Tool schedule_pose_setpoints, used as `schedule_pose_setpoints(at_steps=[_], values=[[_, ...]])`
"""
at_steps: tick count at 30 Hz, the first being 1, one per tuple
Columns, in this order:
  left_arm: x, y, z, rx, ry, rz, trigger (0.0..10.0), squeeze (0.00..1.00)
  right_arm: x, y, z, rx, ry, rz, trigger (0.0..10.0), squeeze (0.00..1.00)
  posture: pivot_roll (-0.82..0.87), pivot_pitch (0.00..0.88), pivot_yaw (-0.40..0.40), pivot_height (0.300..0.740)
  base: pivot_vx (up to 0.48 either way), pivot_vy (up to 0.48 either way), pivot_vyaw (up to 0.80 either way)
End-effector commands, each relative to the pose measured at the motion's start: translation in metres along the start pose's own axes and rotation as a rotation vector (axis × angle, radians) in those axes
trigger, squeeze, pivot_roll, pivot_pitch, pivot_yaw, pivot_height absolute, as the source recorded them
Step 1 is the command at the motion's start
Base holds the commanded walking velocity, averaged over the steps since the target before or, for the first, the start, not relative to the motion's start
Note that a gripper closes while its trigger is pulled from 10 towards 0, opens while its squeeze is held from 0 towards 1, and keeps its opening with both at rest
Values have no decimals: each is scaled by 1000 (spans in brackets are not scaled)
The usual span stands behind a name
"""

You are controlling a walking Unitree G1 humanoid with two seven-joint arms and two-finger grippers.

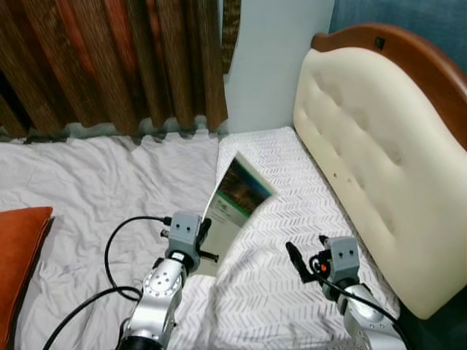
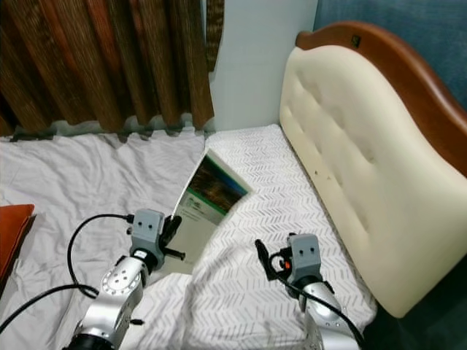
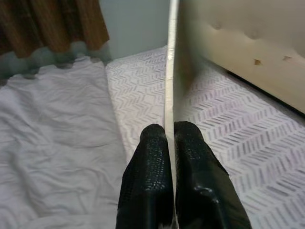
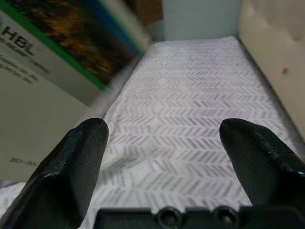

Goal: Clean up the room

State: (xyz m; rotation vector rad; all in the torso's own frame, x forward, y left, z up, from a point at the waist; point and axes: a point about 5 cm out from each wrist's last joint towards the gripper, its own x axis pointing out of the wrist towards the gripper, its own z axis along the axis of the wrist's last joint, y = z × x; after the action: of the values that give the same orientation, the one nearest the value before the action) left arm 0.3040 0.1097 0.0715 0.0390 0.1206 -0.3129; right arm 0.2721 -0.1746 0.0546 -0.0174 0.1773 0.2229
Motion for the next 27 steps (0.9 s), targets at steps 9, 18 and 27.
schedule_pose_setpoints(at_steps=[9,18,27], values=[[5,-4,9,-9,-42,-3,10000,0,-3,-7,1,-14,3,-12,10000,0,-104,22,11,740,355,-318,0],[24,-18,11,-202,29,-144,10000,0,-7,-5,0,-17,20,15,10000,0,-118,58,-16,740,158,-103,0],[72,-44,51,-857,17,-180,10000,0,-46,15,-6,-50,115,201,10000,0,-290,279,-96,740,0,0,0]])
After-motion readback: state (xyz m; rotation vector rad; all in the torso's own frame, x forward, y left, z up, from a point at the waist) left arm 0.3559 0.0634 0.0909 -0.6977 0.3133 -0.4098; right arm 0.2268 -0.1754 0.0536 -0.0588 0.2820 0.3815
